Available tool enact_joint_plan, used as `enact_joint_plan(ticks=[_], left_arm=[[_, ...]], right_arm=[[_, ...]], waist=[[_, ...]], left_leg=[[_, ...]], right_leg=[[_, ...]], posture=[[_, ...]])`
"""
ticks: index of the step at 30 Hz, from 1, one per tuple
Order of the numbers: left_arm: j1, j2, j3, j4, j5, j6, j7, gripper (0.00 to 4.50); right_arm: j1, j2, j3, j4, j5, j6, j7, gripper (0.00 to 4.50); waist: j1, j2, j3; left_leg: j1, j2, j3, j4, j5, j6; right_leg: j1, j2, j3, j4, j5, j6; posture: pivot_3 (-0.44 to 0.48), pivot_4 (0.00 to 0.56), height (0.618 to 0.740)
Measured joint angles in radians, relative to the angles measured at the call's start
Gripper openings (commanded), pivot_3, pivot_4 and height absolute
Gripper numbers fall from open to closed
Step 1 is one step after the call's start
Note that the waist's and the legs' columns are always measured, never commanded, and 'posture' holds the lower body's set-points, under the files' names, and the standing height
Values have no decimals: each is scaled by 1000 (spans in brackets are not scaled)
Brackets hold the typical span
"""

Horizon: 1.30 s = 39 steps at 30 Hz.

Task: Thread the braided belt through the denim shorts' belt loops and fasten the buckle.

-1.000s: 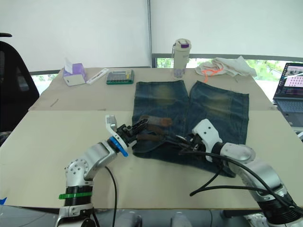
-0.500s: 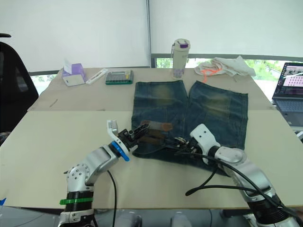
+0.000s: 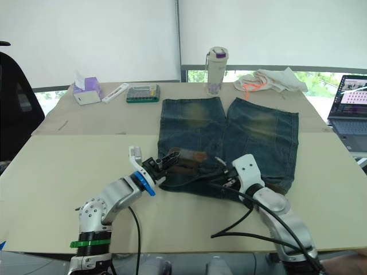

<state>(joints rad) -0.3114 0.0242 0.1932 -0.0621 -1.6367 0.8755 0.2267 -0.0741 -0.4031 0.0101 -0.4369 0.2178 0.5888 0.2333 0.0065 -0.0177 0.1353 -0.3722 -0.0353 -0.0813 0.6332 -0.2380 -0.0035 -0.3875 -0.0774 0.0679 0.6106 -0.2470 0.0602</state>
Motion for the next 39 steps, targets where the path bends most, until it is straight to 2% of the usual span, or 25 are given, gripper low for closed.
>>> enact_joint_plan(ticks=[3, 10, 18, 23, 39], left_arm=[[-26, -44, 1, 28, -16, -24, 35, 0], [-117, -188, 14, 115, -98, -101, 103, 0], [-133, -195, 5, 136, -202, -107, 107, 0], [-108, -191, -12, 132, -254, -105, 108, 0], [-104, -191, -35, 142, -308, -109, 109, 0]], right_arm=[[9, 85, -30, 0, -19, -111, -49, 34], [45, 147, -28, 68, -136, -467, -87, 34], [91, 145, -24, 169, -275, -714, -113, 34], [91, 151, -20, 180, -315, -774, -116, 34], [103, 165, -14, 189, -333, -812, -100, 34]], waist=[[0, 0, 0], [5, -1, 1], [-5, -1, 1], [-4, -1, 1], [-3, -1, 1]], left_leg=[[0, 0, 0, 0, 0, 0], [0, -1, 2, 0, 0, 0], [1, -1, 4, -2, 1, -2], [1, -1, 3, -2, 1, -2], [1, -1, 3, -2, 1, -2]], right_leg=[[0, 0, 0, 0, 0, 0], [0, 0, -1, -1, 0, 0], [0, 1, 0, 0, 0, 0], [1, 0, 0, 0, 0, 0], [1, 1, 0, -1, 0, 0]], posture=[[0, 150, 740], [0, 150, 740], [0, 150, 740], [0, 150, 740], [0, 150, 740]])
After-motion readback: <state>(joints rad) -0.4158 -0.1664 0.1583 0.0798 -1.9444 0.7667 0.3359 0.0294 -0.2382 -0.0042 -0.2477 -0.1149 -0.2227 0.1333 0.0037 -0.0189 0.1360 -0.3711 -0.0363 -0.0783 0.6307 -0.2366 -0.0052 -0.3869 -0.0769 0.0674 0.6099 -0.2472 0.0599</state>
